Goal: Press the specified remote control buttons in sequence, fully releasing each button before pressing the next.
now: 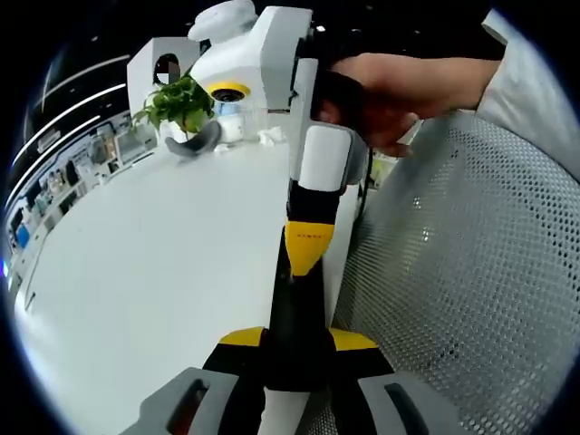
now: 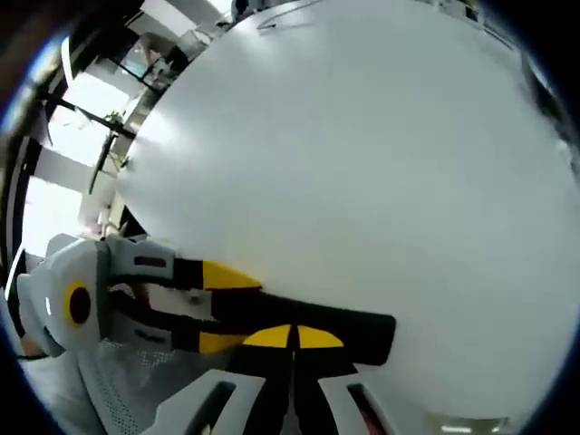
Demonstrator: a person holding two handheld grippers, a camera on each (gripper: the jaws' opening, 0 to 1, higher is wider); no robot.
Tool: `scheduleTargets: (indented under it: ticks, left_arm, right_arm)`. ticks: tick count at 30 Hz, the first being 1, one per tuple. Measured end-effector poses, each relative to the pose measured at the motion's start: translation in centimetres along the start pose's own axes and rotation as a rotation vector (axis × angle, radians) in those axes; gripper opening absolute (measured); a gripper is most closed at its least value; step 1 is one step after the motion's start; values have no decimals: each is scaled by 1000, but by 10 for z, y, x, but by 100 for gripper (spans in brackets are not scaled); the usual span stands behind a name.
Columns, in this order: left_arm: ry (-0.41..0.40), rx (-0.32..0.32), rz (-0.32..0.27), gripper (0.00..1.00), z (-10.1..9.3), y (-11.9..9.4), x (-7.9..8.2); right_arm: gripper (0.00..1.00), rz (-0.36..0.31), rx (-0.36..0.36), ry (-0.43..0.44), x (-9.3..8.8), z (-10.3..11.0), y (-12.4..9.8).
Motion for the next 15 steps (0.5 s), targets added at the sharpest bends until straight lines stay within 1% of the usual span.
scheduleTargets:
  ticks: [1,3,5,8,11,13,15]
  left_arm:
    - [0,0,0,25,0,0,0]
    - [-1,0,0,25,0,0,0]
    - [-1,0,0,25,0,0,0]
    - [-2,1,0,25,0,0,0]
    - [-3,2,0,25,0,0,0]
    - [-3,2,-1,25,0,0,0]
    - [-4,2,-1,25,0,0,0]
  right_arm:
    - [0,-11,3,1,0,0,-1]
    - [0,16,-1,15,-2,-1,-1]
    - [0,2,-7,10,0,-2,-2]
    - [0,-10,7,19,3,-1,-3]
    - [0,22,21,41,-3,-1,-2]
    - [0,21,22,40,-2,0,-2]
    - [0,0,19,29,1,-1,-2]
Point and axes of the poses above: the point that each gripper's makers call its tool centre point, and the gripper's own axes: y roughly forward along the fingers, z roughly to its left, x roughly out of its top, the point moved 1 cm from there along -y, roughly backward along the fingers, and after that the axes turned 10 degrees about -x, right-handed, at the moved point
